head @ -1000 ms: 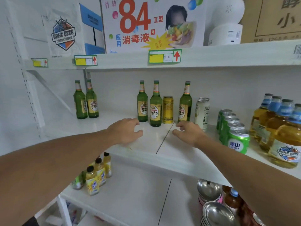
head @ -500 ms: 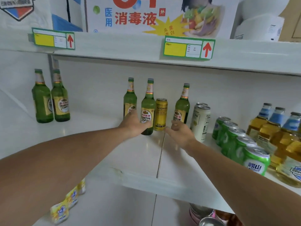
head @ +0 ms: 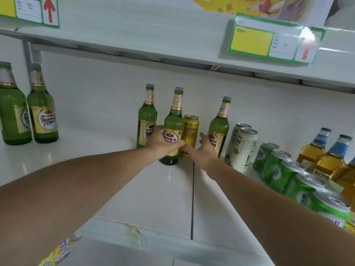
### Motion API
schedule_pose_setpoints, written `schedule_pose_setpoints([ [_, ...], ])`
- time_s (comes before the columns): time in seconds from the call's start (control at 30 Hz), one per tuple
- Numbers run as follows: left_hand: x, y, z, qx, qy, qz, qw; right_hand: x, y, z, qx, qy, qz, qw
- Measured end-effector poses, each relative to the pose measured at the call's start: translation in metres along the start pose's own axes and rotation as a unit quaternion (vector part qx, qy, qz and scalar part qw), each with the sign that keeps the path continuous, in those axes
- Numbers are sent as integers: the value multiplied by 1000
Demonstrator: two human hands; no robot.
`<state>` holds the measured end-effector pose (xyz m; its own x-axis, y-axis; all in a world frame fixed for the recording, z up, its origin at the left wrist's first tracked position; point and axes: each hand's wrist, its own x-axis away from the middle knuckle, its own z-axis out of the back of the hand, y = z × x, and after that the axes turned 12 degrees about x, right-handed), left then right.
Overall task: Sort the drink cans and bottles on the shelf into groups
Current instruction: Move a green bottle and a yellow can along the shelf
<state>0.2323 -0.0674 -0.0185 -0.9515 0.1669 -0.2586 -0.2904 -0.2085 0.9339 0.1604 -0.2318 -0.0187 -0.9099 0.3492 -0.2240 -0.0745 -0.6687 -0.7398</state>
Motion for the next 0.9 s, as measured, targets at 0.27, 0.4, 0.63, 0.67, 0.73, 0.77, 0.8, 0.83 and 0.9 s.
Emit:
schedule_pose_setpoints([
  [0.27, -11, -6, -1, -1, 0, -22, 1000, -30, 3, -22, -29, 41, 22, 998],
  [0.4, -6, -7, 7, 28, -16, -25, 999, -36, 4, -29, 3, 64, 14, 998],
  [0.63, 10, -4, 23, 36, -16, -25, 999, -23, 1, -23, 13, 69, 18, 997],
  [0.67, 14, -4, 27, 40, -19, -26, 999, -19, 1, -23, 13, 72, 21, 997],
  [0.73, 21, -2, 34, 46, -26, -28, 998, -8, 1, -22, 15, 79, 19, 997],
  [0.77, 25, -2, 38, 48, -28, -29, 998, -2, 1, -21, 18, 83, 17, 996],
  [0.8, 28, -1, 42, 50, -30, -28, 998, 3, 1, -19, 21, 89, 18, 996],
  [0.83, 32, -1, 46, 55, -33, -26, 998, 9, 0, -17, 24, 93, 19, 995],
  [0.9, 40, 0, 52, 64, -41, -20, 997, 20, -2, -12, 15, 97, 18, 995],
])
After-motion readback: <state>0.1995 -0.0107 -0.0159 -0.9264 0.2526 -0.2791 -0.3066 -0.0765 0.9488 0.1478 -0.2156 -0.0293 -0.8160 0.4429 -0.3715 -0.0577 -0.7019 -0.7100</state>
